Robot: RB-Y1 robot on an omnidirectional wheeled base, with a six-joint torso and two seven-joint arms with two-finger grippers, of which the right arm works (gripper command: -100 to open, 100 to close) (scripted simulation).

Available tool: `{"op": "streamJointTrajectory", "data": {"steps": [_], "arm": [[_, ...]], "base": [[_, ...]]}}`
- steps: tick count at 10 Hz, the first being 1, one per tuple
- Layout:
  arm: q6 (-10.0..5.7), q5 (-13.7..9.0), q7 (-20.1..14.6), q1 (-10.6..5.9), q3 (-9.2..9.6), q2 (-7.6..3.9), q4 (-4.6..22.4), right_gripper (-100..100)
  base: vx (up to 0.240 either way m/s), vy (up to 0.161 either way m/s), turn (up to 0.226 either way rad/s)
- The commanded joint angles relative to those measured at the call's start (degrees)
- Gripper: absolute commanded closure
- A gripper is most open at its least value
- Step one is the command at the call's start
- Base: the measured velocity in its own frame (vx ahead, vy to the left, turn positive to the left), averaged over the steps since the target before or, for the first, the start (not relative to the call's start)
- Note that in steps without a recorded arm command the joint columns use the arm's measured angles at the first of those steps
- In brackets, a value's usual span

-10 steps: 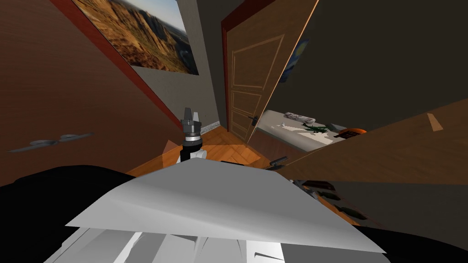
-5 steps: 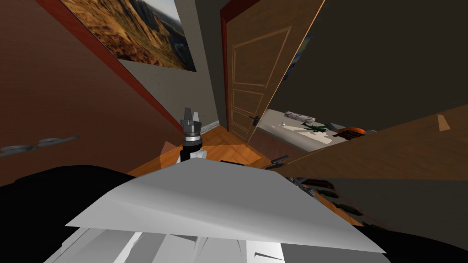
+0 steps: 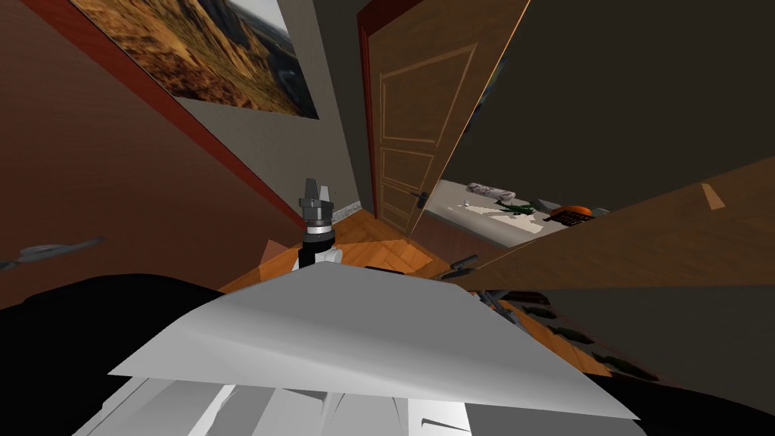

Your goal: Pull the door open

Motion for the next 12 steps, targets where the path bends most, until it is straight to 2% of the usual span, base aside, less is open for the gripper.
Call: {"op": "streamJointTrajectory", "data": {"steps": [1,4,6,12], "arm": [[0.72,1.64,0.68,0.18,1.56,0.71,-0.56,100],[0.74,2.96,1.32,0.28,2.3,0.07,-2.18,100],[-0.32,4.01,1.82,0.35,2.88,-0.42,-3.45,100],[-4.11,5.6,2.55,0.44,3.74,-1.14,-5.32,100]], "base": [[0.012,0.011,-0.122],[0.019,0.049,-0.111],[-0.02,-0.027,-0.046],[-0.054,-0.138,0.017]]}}
